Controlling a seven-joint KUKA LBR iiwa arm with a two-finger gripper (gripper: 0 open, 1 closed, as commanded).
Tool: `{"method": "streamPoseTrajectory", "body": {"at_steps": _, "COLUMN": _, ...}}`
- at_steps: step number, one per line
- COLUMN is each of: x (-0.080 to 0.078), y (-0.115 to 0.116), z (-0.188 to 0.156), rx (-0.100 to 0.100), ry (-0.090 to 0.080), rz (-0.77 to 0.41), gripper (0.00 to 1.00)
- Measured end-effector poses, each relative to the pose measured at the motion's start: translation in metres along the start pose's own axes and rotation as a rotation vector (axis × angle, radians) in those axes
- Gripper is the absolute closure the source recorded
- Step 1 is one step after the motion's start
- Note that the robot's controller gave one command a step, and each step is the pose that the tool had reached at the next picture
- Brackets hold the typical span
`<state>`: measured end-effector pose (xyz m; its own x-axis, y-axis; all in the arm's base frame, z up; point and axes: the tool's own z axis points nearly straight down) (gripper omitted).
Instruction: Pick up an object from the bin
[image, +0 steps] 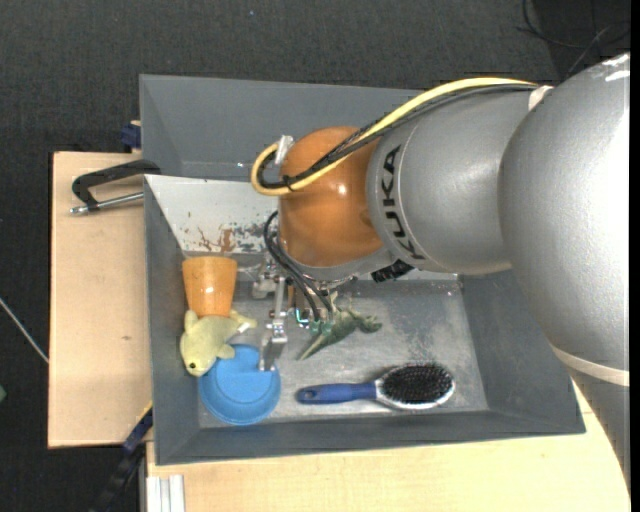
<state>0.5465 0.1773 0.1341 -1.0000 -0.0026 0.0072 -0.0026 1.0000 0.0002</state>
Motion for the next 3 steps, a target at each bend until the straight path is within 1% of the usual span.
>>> {"method": "streamPoseTrajectory", "body": {"at_steps": 1, "x": -0.003, "y": -0.099, "z": 0.060, "rx": -0.003, "ry": -0.015, "rz": -0.311, "gripper": 0.00}}
{"method": "streamPoseTrajectory", "body": {"at_steps": 2, "x": -0.006, "y": -0.099, "z": 0.059, "rx": -0.002, "ry": -0.026, "rz": -0.310, "gripper": 1.00}}
{"method": "streamPoseTrajectory", "body": {"at_steps": 3, "x": 0.002, "y": -0.096, "z": -0.140, "rx": 0.001, "ry": -0.022, "rz": -0.329, "gripper": 1.00}}
